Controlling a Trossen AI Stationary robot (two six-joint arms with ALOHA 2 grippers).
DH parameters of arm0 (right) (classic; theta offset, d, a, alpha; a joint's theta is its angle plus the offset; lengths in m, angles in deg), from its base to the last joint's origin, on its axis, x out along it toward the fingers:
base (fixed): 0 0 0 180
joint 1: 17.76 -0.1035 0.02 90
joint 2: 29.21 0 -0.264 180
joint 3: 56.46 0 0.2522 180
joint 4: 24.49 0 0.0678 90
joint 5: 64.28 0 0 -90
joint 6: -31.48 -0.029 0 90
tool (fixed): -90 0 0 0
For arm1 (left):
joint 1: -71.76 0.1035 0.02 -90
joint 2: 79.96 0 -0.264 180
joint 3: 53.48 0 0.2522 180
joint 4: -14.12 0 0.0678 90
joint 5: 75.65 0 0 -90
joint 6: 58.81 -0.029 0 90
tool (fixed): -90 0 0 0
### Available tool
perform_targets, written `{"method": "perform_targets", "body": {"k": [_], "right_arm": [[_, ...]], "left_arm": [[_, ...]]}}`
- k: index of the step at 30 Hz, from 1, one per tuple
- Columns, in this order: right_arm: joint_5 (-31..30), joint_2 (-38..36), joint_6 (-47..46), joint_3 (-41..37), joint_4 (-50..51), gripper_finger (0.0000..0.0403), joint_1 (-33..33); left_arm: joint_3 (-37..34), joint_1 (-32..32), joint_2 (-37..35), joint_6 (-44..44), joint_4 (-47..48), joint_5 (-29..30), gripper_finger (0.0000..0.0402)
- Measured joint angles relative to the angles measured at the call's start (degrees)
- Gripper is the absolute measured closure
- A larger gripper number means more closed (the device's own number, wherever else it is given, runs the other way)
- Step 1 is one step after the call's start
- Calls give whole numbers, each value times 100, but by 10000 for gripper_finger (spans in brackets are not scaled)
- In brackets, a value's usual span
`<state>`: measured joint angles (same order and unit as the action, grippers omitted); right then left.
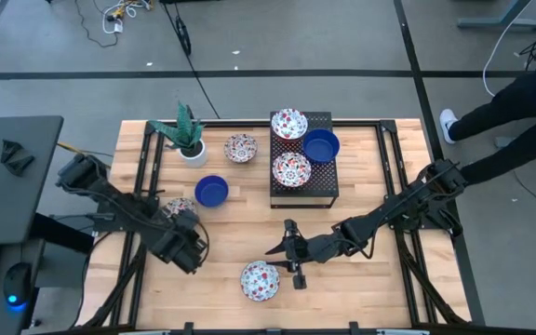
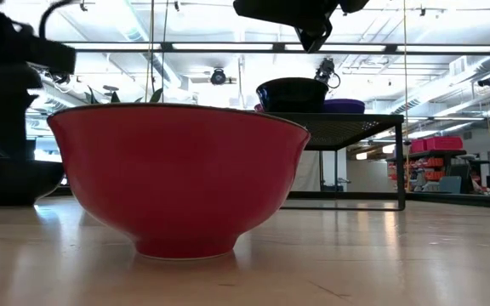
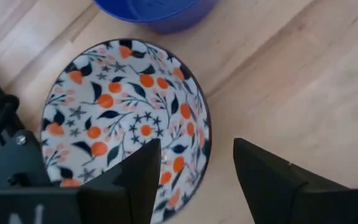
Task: Pick & Place Mini bowls
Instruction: Stack the bottom orange white bowl on top of the orange and white bowl on the shelf
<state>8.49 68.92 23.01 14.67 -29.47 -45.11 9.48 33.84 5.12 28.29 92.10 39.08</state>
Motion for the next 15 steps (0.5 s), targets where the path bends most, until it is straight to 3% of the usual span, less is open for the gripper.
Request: {"method": "perform_targets", "body": {"k": [15], "right_arm": [[11,-2,1,-2,98,279,0]], "left_arm": [[-281,518,2,-32,-406,1,243]]}}
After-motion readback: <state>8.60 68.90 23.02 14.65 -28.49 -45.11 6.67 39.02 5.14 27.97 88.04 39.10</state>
